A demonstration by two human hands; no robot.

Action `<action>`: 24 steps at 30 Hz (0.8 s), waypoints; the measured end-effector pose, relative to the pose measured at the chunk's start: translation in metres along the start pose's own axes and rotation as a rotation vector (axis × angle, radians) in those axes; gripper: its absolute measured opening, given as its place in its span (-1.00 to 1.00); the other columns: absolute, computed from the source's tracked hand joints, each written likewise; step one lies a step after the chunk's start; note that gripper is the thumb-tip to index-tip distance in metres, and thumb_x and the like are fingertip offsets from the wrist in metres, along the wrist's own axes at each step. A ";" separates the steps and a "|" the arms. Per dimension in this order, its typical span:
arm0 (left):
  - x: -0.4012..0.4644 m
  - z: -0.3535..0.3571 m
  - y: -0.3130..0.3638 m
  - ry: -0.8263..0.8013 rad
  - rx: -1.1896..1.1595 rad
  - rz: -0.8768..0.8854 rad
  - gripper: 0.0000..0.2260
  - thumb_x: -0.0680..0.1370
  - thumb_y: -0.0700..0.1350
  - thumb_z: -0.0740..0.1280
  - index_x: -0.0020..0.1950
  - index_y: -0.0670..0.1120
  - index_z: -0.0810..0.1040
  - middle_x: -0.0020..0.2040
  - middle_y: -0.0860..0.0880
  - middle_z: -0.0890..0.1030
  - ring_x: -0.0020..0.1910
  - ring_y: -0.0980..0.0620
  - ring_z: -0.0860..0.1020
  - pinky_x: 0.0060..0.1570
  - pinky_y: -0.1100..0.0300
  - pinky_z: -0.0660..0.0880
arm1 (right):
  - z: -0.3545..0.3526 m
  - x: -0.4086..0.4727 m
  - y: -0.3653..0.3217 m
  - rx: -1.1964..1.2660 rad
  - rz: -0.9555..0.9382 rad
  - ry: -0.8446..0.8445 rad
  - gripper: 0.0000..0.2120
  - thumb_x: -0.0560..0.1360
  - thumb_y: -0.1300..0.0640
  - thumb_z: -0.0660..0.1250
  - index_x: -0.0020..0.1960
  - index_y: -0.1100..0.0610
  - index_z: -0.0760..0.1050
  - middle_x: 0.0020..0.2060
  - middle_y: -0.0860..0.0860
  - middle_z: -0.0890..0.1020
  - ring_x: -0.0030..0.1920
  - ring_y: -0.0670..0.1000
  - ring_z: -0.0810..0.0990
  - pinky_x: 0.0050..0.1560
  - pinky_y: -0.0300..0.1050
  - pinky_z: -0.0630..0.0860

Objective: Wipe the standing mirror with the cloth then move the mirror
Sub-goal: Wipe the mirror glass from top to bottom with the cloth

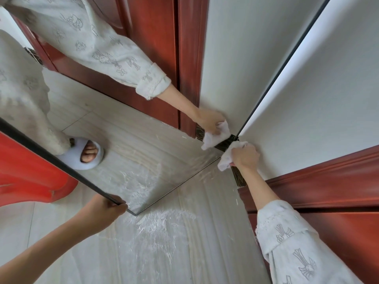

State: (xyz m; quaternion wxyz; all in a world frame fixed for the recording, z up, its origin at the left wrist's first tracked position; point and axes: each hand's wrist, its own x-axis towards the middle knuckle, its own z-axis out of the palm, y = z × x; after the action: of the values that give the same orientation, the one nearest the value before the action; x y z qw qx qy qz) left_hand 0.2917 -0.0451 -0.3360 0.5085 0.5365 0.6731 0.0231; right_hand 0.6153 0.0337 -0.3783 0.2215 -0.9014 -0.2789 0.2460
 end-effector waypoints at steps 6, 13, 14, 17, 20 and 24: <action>0.001 0.000 0.000 0.002 0.007 -0.004 -0.67 0.50 -0.25 0.29 -0.46 -0.16 0.35 -0.49 -0.01 0.31 -0.46 0.06 0.26 -0.43 0.26 0.20 | 0.004 -0.002 -0.021 0.123 -0.025 0.113 -0.71 0.49 0.30 0.18 0.20 0.37 0.36 0.16 0.28 0.52 0.21 0.24 0.47 0.13 -0.03 0.42; 0.002 0.002 0.000 0.007 -0.015 0.014 -0.68 0.49 -0.28 0.30 -0.46 -0.17 0.34 -0.50 -0.02 0.30 -0.45 0.04 0.26 -0.42 0.22 0.20 | 0.002 -0.010 0.026 -0.058 -0.129 -0.599 -0.82 0.45 0.30 0.24 0.03 0.19 0.49 0.01 0.19 0.58 0.09 0.18 0.57 0.13 0.10 0.52; 0.003 0.002 -0.001 0.011 -0.020 0.018 -0.67 0.48 -0.29 0.30 -0.47 -0.17 0.34 -0.51 -0.01 0.29 -0.45 0.04 0.26 -0.42 0.22 0.20 | 0.000 -0.011 0.027 -0.106 -0.094 -0.614 -0.80 0.44 0.31 0.24 0.05 0.22 0.49 0.01 0.20 0.57 0.08 0.18 0.56 0.14 0.12 0.53; 0.003 0.003 -0.003 0.016 -0.033 0.018 -0.66 0.48 -0.30 0.30 -0.48 -0.16 0.35 -0.51 -0.01 0.30 -0.45 0.01 0.26 -0.41 0.21 0.20 | -0.004 -0.007 0.022 -0.038 -0.026 -0.287 -0.68 0.43 0.29 0.24 0.18 0.26 0.44 0.12 0.24 0.55 0.14 0.20 0.53 0.19 0.10 0.50; 0.006 0.005 -0.006 0.020 -0.030 0.025 -0.68 0.48 -0.30 0.31 -0.48 -0.16 0.37 -0.52 -0.01 0.31 -0.46 0.01 0.26 -0.42 0.22 0.20 | -0.012 -0.002 0.005 0.099 0.008 0.015 -0.62 0.47 0.28 0.22 0.27 0.32 0.35 0.21 0.25 0.50 0.24 0.21 0.45 0.21 -0.05 0.40; 0.009 0.005 -0.008 0.027 -0.041 0.011 -0.68 0.47 -0.30 0.31 -0.48 -0.16 0.39 -0.53 0.01 0.32 -0.46 0.01 0.28 -0.41 0.20 0.21 | -0.009 -0.006 -0.016 0.267 0.020 0.141 -0.68 0.49 0.31 0.19 0.23 0.33 0.36 0.18 0.24 0.52 0.23 0.20 0.47 0.16 -0.08 0.39</action>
State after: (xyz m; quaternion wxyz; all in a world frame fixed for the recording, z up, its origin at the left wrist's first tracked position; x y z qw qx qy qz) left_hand 0.2906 -0.0440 -0.3489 0.5102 0.5293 0.6763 0.0470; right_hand 0.6097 0.0390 -0.3607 0.3558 -0.8817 -0.2188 0.2192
